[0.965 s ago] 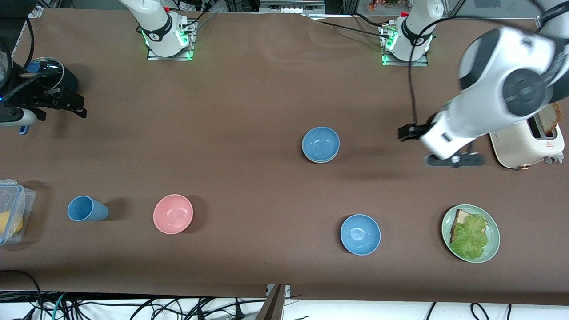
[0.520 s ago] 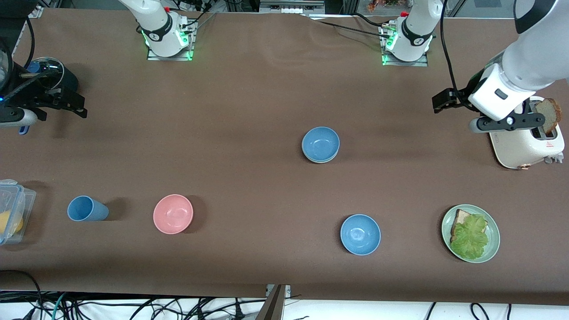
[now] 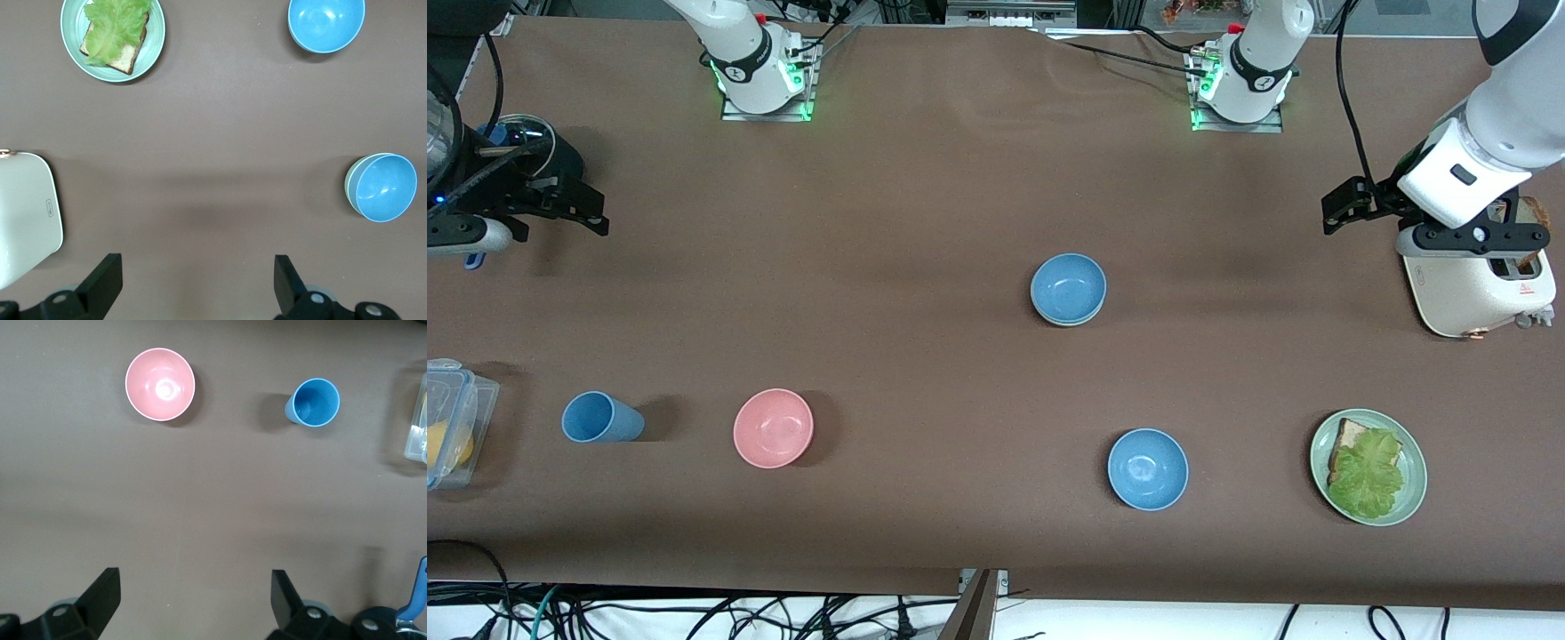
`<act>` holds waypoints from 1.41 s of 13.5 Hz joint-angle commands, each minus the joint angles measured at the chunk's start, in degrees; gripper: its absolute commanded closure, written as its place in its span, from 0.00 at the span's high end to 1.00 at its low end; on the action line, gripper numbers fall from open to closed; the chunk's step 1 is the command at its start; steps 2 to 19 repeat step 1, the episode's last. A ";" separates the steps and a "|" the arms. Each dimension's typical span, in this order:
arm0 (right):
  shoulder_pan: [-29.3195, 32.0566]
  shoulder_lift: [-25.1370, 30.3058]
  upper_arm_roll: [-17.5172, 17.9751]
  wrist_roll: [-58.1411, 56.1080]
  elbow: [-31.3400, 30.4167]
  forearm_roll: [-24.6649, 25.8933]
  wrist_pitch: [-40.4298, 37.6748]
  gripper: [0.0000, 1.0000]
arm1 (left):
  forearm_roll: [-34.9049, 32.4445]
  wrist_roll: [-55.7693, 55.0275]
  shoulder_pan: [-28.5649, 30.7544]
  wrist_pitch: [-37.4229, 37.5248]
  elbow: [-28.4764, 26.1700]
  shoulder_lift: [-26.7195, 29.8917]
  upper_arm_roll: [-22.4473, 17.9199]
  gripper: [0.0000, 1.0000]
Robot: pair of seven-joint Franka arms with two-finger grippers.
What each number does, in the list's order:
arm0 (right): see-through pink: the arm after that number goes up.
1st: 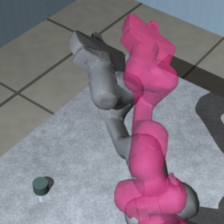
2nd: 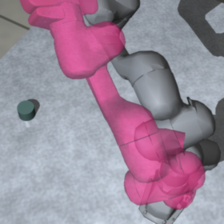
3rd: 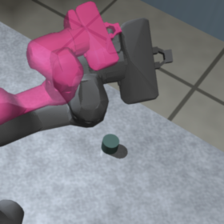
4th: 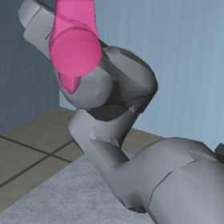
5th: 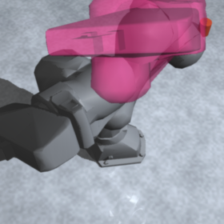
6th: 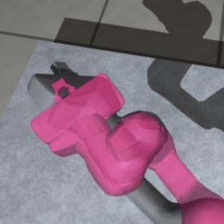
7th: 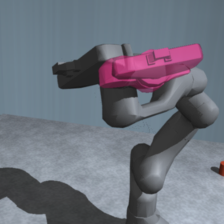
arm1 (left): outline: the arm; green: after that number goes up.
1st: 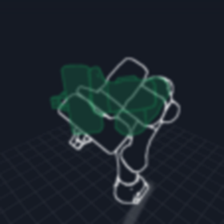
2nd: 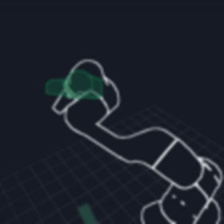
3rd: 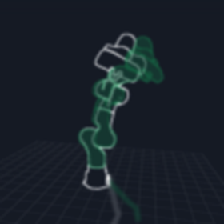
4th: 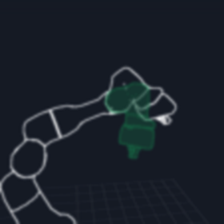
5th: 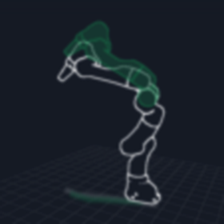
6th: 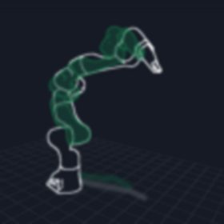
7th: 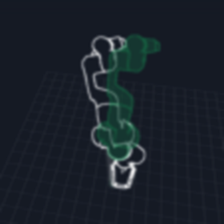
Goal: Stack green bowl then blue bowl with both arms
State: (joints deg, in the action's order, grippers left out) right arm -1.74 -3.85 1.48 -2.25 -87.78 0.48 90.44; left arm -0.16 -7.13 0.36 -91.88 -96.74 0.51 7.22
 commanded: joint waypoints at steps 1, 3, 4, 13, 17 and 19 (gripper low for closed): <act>0.07 2.09 1.67 4.68 -2.31 -0.57 -0.35 1.00 | -0.36 1.07 -0.54 -1.11 -2.31 1.86 -0.36 1.00; 0.07 2.09 1.67 4.68 -2.31 -0.57 -0.35 1.00 | -0.36 1.07 -0.54 -1.11 -2.31 1.86 -0.36 1.00; 0.07 2.09 1.67 4.68 -2.31 -0.57 -0.35 1.00 | -0.36 1.07 -0.54 -1.11 -2.31 1.86 -0.36 1.00; 0.07 2.09 1.67 4.68 -2.31 -0.57 -0.35 1.00 | -0.36 1.07 -0.54 -1.11 -2.31 1.86 -0.36 1.00; 0.07 2.09 1.67 4.68 -2.31 -0.57 -0.35 1.00 | -0.36 1.07 -0.54 -1.11 -2.31 1.86 -0.36 1.00; 0.07 2.09 1.67 4.68 -2.31 -0.57 -0.35 1.00 | -0.36 1.07 -0.54 -1.11 -2.31 1.86 -0.36 1.00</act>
